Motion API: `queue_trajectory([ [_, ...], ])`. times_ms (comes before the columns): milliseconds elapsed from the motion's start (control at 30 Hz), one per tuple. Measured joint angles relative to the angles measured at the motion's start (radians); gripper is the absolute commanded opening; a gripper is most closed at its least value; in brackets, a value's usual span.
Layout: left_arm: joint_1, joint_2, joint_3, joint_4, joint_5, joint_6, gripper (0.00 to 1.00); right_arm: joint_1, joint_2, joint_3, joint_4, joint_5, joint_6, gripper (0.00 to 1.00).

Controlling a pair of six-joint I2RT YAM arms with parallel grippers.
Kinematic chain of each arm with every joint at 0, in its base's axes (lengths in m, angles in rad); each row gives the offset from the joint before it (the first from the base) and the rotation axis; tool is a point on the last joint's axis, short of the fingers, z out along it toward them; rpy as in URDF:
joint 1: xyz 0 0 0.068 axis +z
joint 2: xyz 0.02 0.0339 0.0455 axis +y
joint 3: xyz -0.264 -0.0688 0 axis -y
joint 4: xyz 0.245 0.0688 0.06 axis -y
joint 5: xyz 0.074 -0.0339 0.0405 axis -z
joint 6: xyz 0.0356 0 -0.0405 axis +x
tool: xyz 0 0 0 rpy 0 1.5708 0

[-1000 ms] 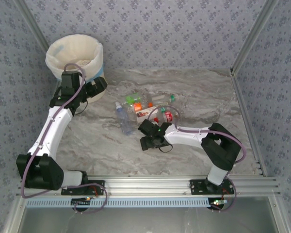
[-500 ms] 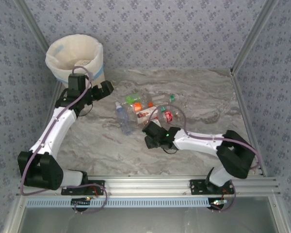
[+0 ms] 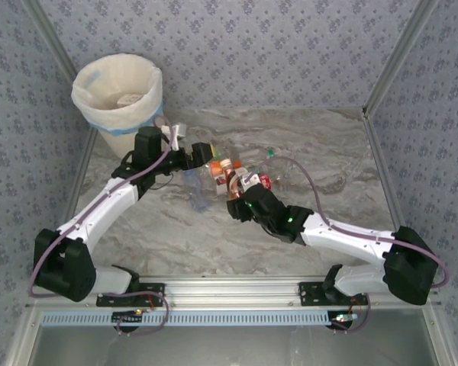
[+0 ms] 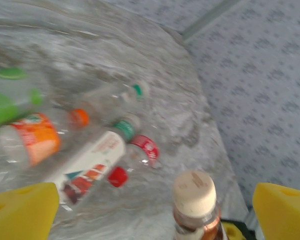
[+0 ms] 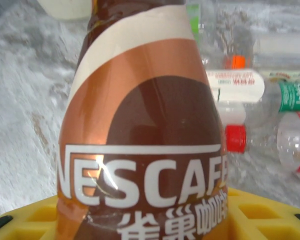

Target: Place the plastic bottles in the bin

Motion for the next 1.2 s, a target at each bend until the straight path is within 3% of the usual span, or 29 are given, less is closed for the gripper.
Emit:
queue_trajectory([
  [233, -0.081, 0.003, 0.000, 0.081, 0.047, 0.000, 0.96, -0.031, -0.005, -0.005, 0.174, -0.064, -0.055, 0.54],
  [467, -0.120, 0.051, 0.029, 0.094, 0.022, 0.008, 0.86, -0.038, -0.005, 0.015, 0.203, -0.123, -0.124, 0.55],
  [767, -0.159, 0.070, 0.046, 0.156, -0.012, -0.018, 0.44, -0.044, 0.006, 0.041, 0.203, -0.143, -0.148, 0.58],
  [1000, -0.159, 0.070, 0.046, 0.176, -0.018, -0.048, 0.31, -0.050, 0.007, 0.041, 0.203, -0.146, -0.155, 0.65],
  [1200, -0.158, 0.071, 0.046, 0.170, -0.042, -0.031, 0.26, -0.064, 0.007, 0.056, 0.198, -0.169, -0.159, 0.79],
])
